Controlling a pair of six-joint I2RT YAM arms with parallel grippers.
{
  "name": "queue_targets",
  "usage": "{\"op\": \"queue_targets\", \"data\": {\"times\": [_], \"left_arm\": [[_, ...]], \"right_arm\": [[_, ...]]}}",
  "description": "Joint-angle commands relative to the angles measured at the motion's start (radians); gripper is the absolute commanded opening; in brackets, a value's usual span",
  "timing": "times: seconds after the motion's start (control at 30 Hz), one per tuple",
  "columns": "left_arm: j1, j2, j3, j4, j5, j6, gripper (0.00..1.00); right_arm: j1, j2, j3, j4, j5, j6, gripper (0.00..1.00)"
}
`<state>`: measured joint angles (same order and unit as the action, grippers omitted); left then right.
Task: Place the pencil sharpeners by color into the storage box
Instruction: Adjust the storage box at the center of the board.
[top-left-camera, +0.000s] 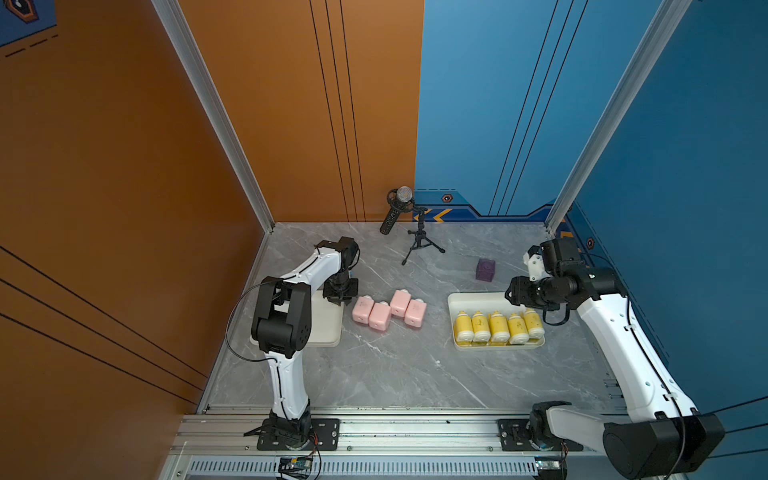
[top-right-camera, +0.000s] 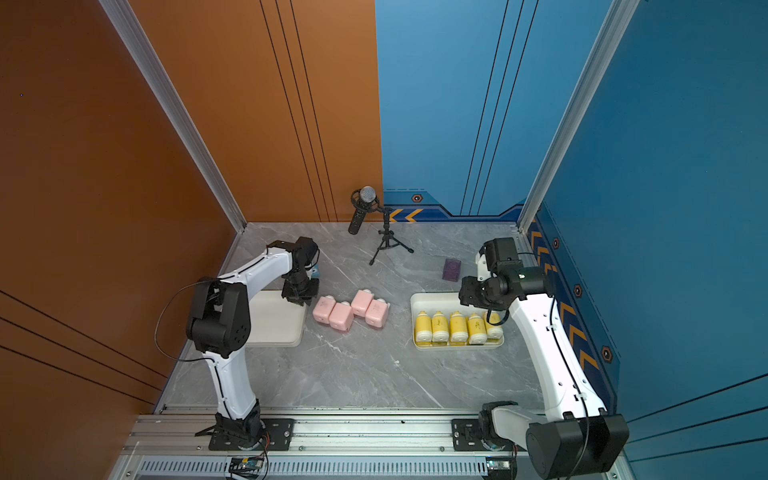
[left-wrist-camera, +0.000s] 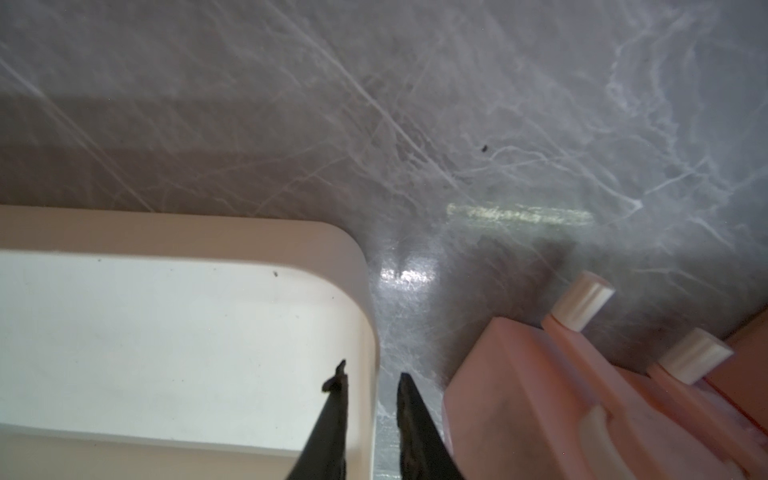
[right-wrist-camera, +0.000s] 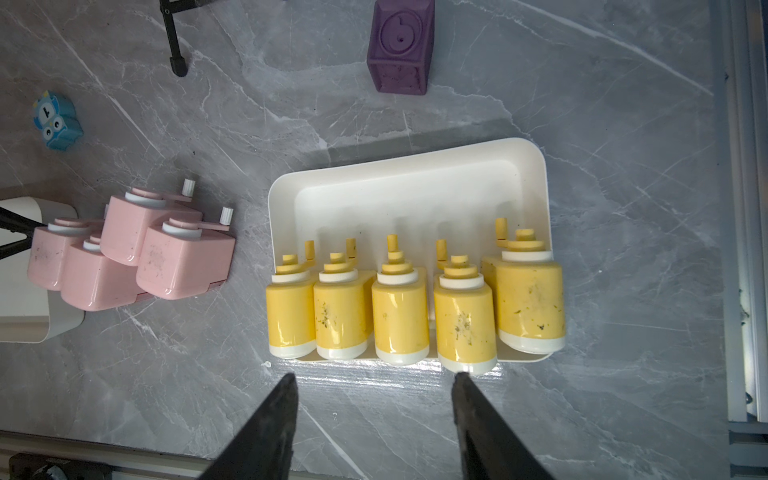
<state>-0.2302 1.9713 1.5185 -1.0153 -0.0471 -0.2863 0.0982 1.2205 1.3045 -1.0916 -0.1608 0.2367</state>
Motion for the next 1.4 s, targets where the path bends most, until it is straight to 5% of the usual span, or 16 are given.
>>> {"op": "queue_targets", "data": {"times": [0.0,0.7,1.37], "left_arm": [[-0.012,-0.042,0.040,-0.029,0.015,-0.010,0.30],[-0.179,-0.221,0.031,-0.063,0.062,0.074,0.64],[-0.185,-0.172,-0.038,-0.062,0.072,0.169,0.68]], "right_arm": [[-0.002,-0.003,-0.003,0.018,0.009,0.005,0.61],[-0.025,-0.092,-0.112,0.025,-0.014,-0.010,0.63],[-0.053,-0.119,-0.136,0.020,-0.042,-0.015,0.65]]}}
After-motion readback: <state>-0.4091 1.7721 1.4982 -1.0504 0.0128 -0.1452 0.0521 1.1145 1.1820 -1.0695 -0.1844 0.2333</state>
